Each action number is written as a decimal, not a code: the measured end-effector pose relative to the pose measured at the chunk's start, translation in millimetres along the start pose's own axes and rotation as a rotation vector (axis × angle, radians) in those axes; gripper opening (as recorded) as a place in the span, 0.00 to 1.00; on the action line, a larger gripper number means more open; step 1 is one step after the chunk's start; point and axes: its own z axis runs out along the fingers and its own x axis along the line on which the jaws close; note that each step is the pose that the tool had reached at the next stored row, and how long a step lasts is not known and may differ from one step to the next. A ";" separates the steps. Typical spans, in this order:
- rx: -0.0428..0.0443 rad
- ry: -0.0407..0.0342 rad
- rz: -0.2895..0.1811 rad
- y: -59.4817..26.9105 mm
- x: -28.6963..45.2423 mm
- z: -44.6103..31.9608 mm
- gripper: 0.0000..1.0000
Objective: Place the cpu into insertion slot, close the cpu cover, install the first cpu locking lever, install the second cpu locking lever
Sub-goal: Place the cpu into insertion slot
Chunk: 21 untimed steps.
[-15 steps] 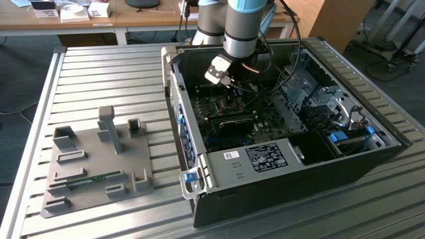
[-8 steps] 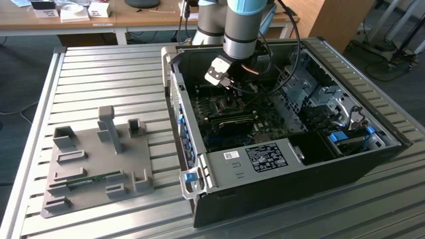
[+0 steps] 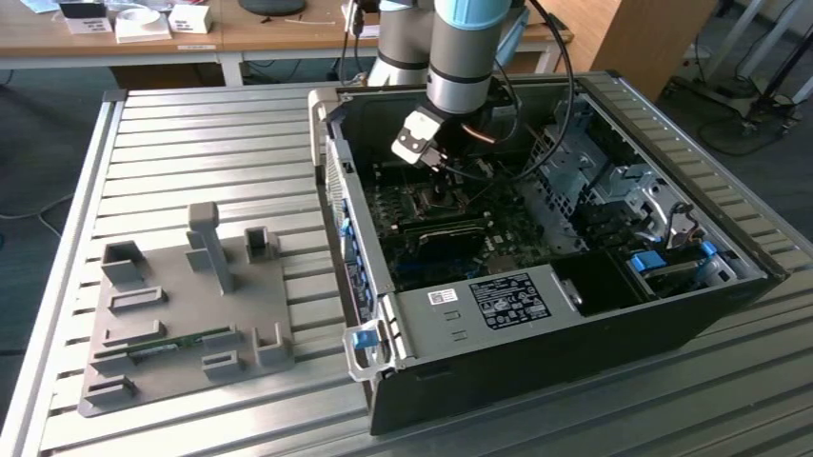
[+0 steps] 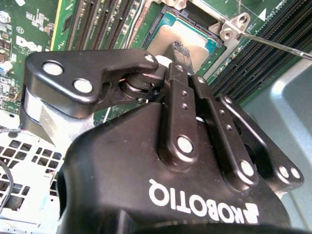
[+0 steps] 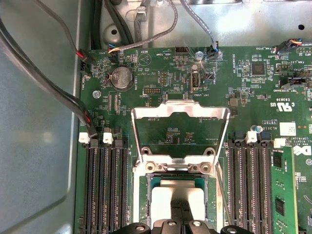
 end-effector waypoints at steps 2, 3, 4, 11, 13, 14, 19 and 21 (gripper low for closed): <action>0.0000 0.0000 0.000 0.0 0.0 0.1 0.11; -0.0001 0.0002 0.000 0.0 0.1 0.2 0.11; -0.0001 0.0003 0.000 0.0 0.1 0.2 0.11; 0.0001 -0.0002 0.000 -0.1 0.0 1.0 0.11; -0.0001 0.0002 0.000 -0.1 0.0 1.3 0.11; -0.0001 0.0001 0.000 -0.1 0.0 1.3 0.11; -0.0005 0.0007 0.000 0.0 0.1 0.9 0.11; -0.0013 0.0018 0.000 0.2 0.3 -0.2 0.11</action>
